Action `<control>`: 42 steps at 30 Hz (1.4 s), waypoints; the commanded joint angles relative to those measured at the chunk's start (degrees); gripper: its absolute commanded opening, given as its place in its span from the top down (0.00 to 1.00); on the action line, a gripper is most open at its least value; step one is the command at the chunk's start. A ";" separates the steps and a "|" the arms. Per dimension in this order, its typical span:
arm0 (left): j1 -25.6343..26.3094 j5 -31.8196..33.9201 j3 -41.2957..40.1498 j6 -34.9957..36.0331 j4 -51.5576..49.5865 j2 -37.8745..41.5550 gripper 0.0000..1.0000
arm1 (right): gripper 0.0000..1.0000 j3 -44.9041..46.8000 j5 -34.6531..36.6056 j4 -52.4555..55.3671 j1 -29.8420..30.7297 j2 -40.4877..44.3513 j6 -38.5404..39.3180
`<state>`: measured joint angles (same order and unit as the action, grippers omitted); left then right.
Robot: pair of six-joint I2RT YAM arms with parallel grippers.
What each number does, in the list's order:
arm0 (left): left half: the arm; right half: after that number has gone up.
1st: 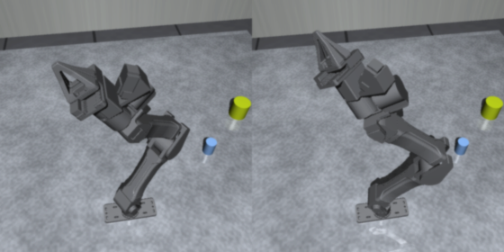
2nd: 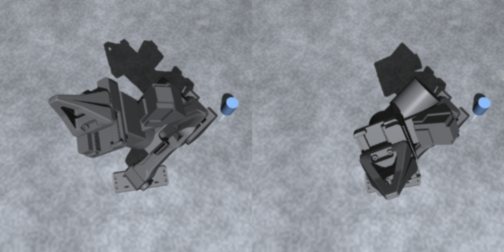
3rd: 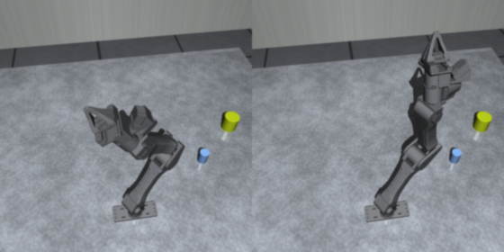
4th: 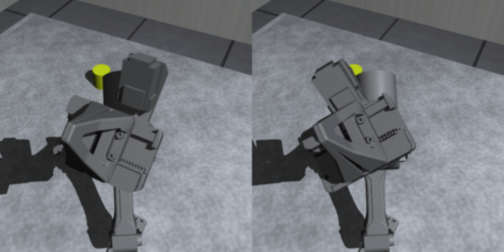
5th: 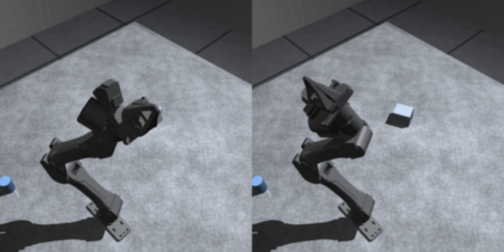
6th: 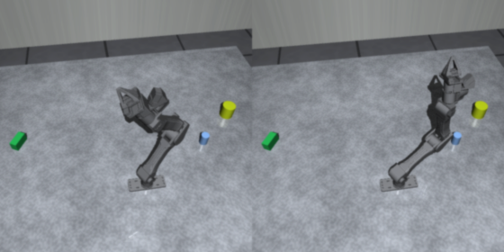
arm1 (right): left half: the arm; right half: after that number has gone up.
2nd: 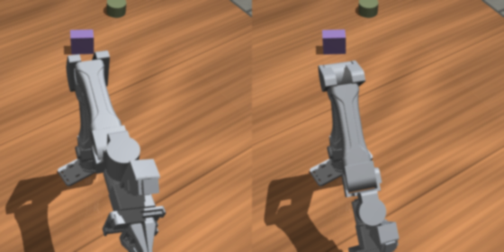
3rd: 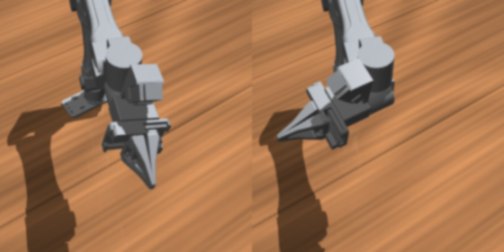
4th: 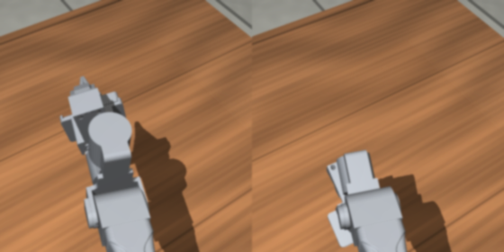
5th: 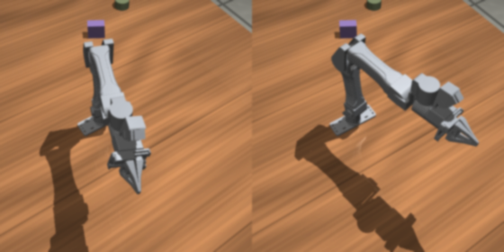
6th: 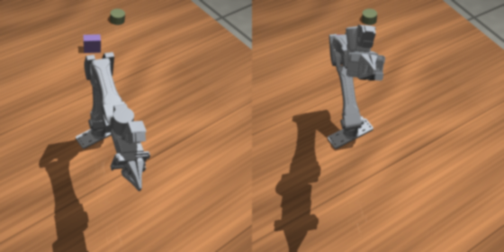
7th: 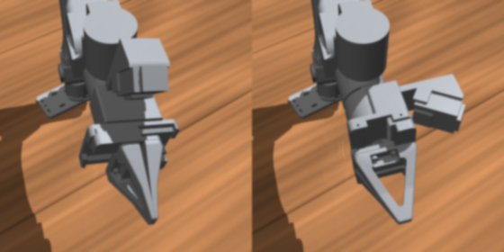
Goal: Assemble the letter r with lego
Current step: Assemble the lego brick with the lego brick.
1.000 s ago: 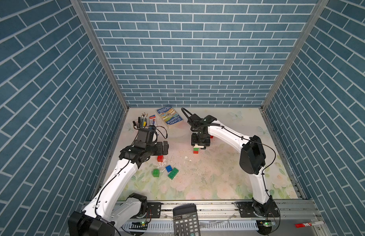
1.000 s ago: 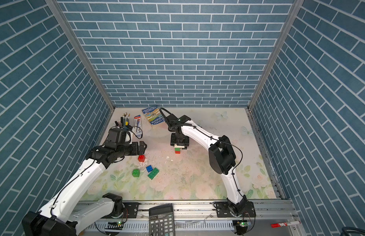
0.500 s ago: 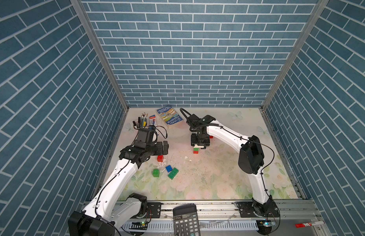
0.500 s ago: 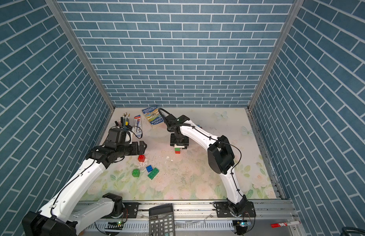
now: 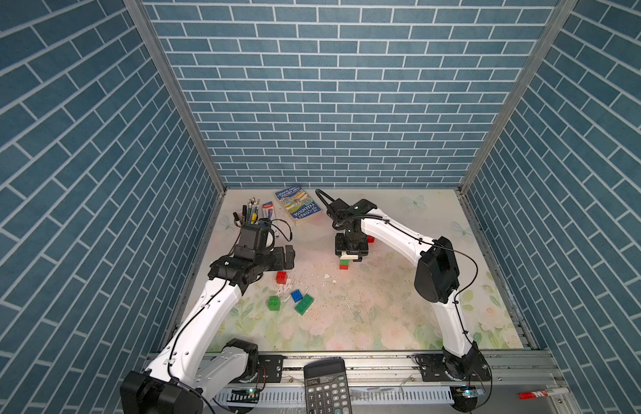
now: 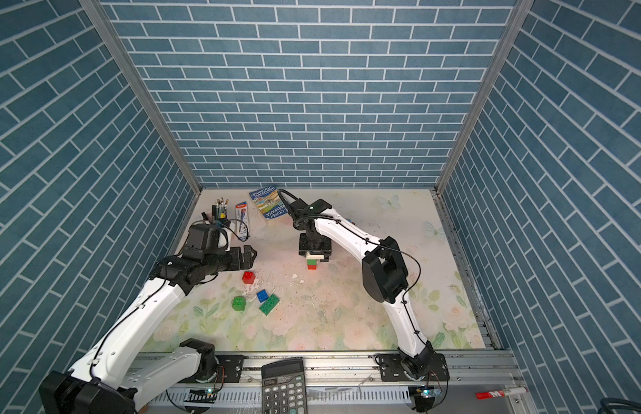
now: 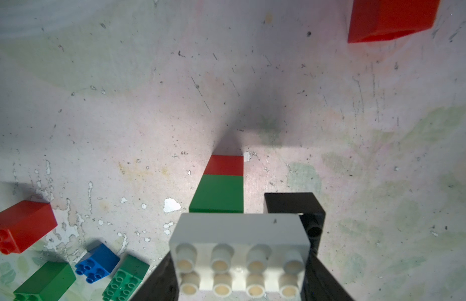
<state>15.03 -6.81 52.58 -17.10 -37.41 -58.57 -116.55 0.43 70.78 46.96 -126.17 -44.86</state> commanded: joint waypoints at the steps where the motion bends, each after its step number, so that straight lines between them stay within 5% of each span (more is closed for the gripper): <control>1: -0.70 -0.42 -0.54 0.23 0.60 -0.06 0.00 | 1.00 3.19 1.63 11.05 -0.72 -7.86 1.01; 22: -1.40 -0.40 0.73 0.58 -0.29 0.08 0.00 | 1.00 -0.55 1.29 11.05 -0.99 -12.91 3.16; 35: -1.49 -0.31 1.62 0.23 0.18 -0.56 0.00 | 1.00 -10.77 4.21 14.92 -1.05 -11.62 3.38; 42: -1.49 -0.22 2.62 0.37 0.64 -1.72 0.00 | 0.89 -14.71 4.38 15.10 -0.99 -11.05 3.42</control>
<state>13.96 -7.14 53.45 -17.10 -37.06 -59.90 -131.46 0.73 82.30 46.37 -134.28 -41.60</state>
